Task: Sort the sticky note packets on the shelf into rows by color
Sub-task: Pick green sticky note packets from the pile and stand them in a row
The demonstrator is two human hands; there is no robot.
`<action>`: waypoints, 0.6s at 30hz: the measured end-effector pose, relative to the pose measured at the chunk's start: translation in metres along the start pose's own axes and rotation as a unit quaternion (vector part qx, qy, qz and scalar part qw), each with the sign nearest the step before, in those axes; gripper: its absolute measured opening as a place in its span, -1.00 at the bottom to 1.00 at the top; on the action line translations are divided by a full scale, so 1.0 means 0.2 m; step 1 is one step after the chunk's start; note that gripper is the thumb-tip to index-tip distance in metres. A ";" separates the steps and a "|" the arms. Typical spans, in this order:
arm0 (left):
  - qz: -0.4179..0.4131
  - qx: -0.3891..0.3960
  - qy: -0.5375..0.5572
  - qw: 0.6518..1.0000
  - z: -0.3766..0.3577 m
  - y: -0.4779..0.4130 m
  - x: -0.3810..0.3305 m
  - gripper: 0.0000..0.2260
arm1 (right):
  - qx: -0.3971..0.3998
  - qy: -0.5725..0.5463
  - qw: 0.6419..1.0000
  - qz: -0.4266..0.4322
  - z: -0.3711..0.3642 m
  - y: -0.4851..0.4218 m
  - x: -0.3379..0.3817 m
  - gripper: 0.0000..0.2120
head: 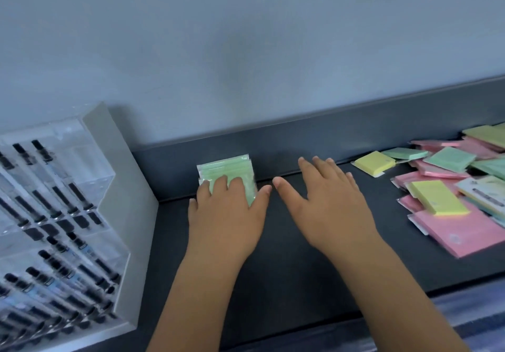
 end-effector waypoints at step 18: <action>-0.072 0.091 0.136 0.984 -0.40 0.14 -1.15 -0.43 | -0.031 0.017 0.997 -0.064 0.53 0.11 -1.08 -0.36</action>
Point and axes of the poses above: each hand's wrist, its own y-axis away from the middle knuckle, its own z-axis out of the back of the hand, x = y × z, the point moved 2 cm from there along -y, towards the middle knuckle, and after that the axes turned 4 degrees about x, right-handed, at the moved point
